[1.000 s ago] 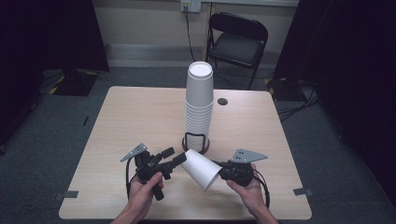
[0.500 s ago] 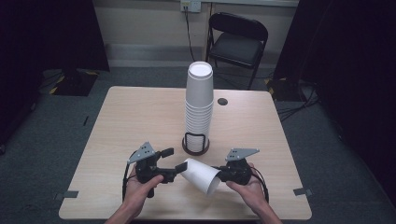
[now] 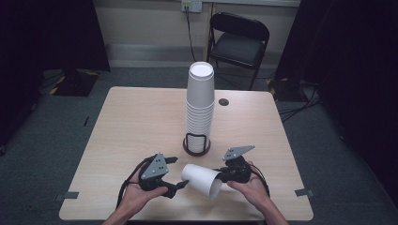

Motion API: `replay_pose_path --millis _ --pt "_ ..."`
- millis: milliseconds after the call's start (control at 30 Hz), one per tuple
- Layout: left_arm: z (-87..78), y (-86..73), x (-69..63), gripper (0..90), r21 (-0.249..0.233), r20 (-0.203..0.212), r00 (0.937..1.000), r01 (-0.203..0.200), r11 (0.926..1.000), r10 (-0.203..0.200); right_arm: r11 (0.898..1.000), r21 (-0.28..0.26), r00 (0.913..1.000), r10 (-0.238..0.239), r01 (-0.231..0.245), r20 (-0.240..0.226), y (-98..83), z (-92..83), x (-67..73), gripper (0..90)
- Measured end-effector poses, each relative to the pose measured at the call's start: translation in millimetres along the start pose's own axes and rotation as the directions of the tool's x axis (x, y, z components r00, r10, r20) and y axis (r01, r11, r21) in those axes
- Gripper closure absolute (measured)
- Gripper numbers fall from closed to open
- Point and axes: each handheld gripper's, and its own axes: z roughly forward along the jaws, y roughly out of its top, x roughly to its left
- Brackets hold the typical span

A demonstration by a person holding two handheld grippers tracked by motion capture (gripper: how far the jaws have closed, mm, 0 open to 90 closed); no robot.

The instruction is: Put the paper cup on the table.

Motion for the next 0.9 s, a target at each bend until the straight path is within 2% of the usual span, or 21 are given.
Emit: replay_pose_path --millis 67,100,167,200,233,267,300,333,400,433,500,533,567,600,667,700,733,767,833,867,900 --pt "2.7 0.9 -3.0 16.6 0.018 0.010 0.9995 -0.030 0.9994 0.030 1.000 0.012 1.0000 -0.005 0.005 -0.007 1.8 1.5 -0.2 86.4" --pt "2.7 0.9 -3.0 16.6 0.018 0.010 0.9995 -0.030 0.9994 0.030 1.000 0.012 1.0000 -0.005 0.005 -0.007 1.8 1.5 -0.2 86.4" --pt "6.0 1.4 -6.0 16.6 0.045 0.018 0.9969 -0.077 0.9960 0.077 1.000 0.015 0.9999 -0.006 0.006 -0.012 3.2 2.4 -0.9 86.4" --pt "8.1 1.3 -7.2 16.6 0.052 0.041 0.9948 -0.096 0.9940 0.094 1.000 0.025 0.9998 -0.005 0.005 -0.018 3.3 3.1 -1.4 86.4" --pt "8.1 1.3 -7.2 16.7 0.052 0.041 0.9948 -0.096 0.9940 0.094 1.000 0.025 0.9998 -0.005 0.005 -0.018 3.3 3.1 -1.4 86.4" --pt "11.1 2.3 -9.7 16.4 0.079 0.047 0.9888 -0.145 0.9862 0.142 0.999 0.038 0.9997 -0.005 0.006 -0.023 2.8 3.8 -1.8 86.4" --pt "12.1 3.2 -10.6 16.6 0.096 0.050 0.9853 -0.168 0.9812 0.164 0.999 0.041 0.9997 -0.005 0.006 -0.024 2.8 3.8 -1.8 86.4" --pt "12.1 3.2 -10.6 17.0 0.096 0.050 0.9853 -0.168 0.9812 0.164 0.999 0.042 0.9996 -0.006 0.008 -0.026 2.8 4.1 -1.7 86.4" --pt "15.1 5.1 -13.5 16.2 0.126 0.059 0.9738 -0.226 0.9661 0.220 0.999 0.046 0.9996 -0.004 0.006 -0.029 2.8 4.4 -1.7 86.4" --pt "16.5 6.1 -15.1 16.4 0.147 0.064 0.9664 -0.256 0.9555 0.249 0.999 0.048 0.9996 -0.005 0.006 -0.028 2.8 4.6 -1.7 86.4" --pt "20.4 7.7 -18.6 16.9 0.163 0.071 0.9574 -0.288 0.9436 0.280 0.999 0.051 0.9994 -0.002 0.004 -0.033 2.9 4.6 -1.8 86.4" --pt "22.1 7.9 -19.8 16.1 0.162 0.072 0.9560 -0.293 0.9425 0.284 0.999 0.054 0.9996 -0.002 0.003 -0.029 3.5 4.7 -1.9 86.4" --pt "23.9 8.9 -20.7 16.1 0.166 0.076 0.9513 -0.307 0.9370 0.299 0.999 0.054 0.9996 -0.002 0.003 -0.029 3.5 4.7 -1.9 86.4" --pt "26.8 10.1 -23.0 15.7 0.179 0.076 0.9405 -0.339 0.9235 0.331 0.998 0.057 0.9995 -0.004 0.006 -0.032 4.6 4.7 -1.6 86.4" --pt "28.7 10.1 -24.5 15.4 0.183 0.075 0.9382 -0.346 0.9202 0.338 0.998 0.064 0.9993 -0.013 0.015 -0.036 5.4 4.9 -0.7 86.4" --pt "30.1 11.2 -24.7 15.4 0.202 0.081 0.9284 -0.372 0.9062 0.363 0.998 0.064 0.9993 -0.013 0.015 -0.036 5.4 4.9 -0.7 86.4" --pt "31.6 11.1 -26.2 15.5 0.207 0.077 0.9266 -0.376 0.9032 0.368 0.998 0.067 0.9991 -0.015 0.017 -0.039 5.6 5.3 -0.3 86.4" --pt "34.5 11.6 -28.4 14.9 0.217 0.073 0.9174 -0.397 0.8916 0.391 0.997 0.070 0.9991 -0.016 0.019 -0.040 5.6 6.5 0.0 86.4" --pt "37.7 12.0 -30.5 14.3 0.220 0.073 0.9154 -0.402 0.8889 0.396 0.997 0.075 0.9991 -0.016 0.019 -0.041 5.6 7.3 -0.3 86.4" --pt "38.4 13.1 -30.3 13.6 0.223 0.076 0.9111 -0.412 0.8836 0.405 0.997 0.076 0.9991 -0.015 0.018 -0.040 5.7 7.3 -0.6 86.4" --pt "39.4 14.2 -30.7 13.3 0.214 0.084 0.9003 -0.435 0.8747 0.427 0.997 0.074 0.9990 -0.017 0.020 -0.040 5.9 7.1 -0.9 86.4"
